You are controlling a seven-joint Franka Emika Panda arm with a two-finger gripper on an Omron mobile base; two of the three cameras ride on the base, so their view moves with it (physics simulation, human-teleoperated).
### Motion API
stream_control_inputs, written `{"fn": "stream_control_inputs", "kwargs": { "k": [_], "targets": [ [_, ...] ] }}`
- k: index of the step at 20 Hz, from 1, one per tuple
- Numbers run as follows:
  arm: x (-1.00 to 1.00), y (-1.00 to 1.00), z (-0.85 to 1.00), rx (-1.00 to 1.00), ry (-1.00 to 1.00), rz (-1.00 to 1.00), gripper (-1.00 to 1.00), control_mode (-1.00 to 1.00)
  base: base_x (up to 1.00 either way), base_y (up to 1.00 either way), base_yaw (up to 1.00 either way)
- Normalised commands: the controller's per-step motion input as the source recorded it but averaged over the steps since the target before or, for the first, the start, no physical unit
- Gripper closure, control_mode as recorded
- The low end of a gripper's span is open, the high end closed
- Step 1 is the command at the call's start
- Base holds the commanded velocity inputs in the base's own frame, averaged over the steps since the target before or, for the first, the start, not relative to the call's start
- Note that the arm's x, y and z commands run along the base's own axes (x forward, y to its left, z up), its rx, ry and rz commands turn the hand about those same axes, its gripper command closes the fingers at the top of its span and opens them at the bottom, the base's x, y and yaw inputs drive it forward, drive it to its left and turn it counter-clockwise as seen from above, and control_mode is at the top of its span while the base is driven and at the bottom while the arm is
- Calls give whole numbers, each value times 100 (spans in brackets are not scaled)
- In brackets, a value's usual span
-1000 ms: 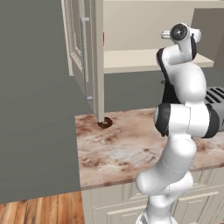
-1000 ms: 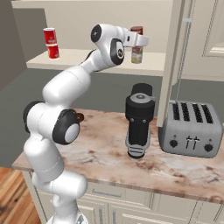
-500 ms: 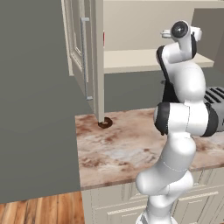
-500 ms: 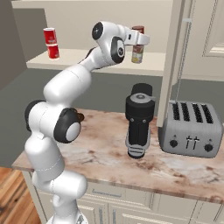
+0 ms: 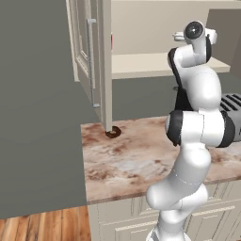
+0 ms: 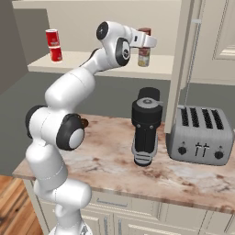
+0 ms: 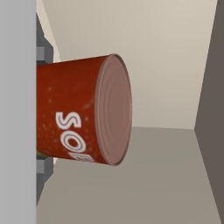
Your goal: Stack two cans on top of the other two cans in the cabinet.
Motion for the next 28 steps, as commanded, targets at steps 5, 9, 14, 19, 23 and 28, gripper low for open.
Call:
{"fn": "stream_control_inputs", "kwargs": {
  "k": [5, 9, 14, 19, 23, 28],
  "targets": [
    [3, 0, -7, 0, 0, 0, -100, -100, 0, 0, 0],
    [0, 0, -1, 0, 0, 0, -100, -100, 0, 0, 0],
    [0, 0, 0, 0, 0, 0, -100, -100, 0, 0, 0],
    [-14, 3, -5, 0, 0, 0, -100, -100, 0, 0, 0],
    [-13, 12, -8, 0, 0, 0, -100, -100, 0, 0, 0],
    [-14, 18, -7, 0, 0, 0, -100, -100, 0, 0, 0]
  ]
}}
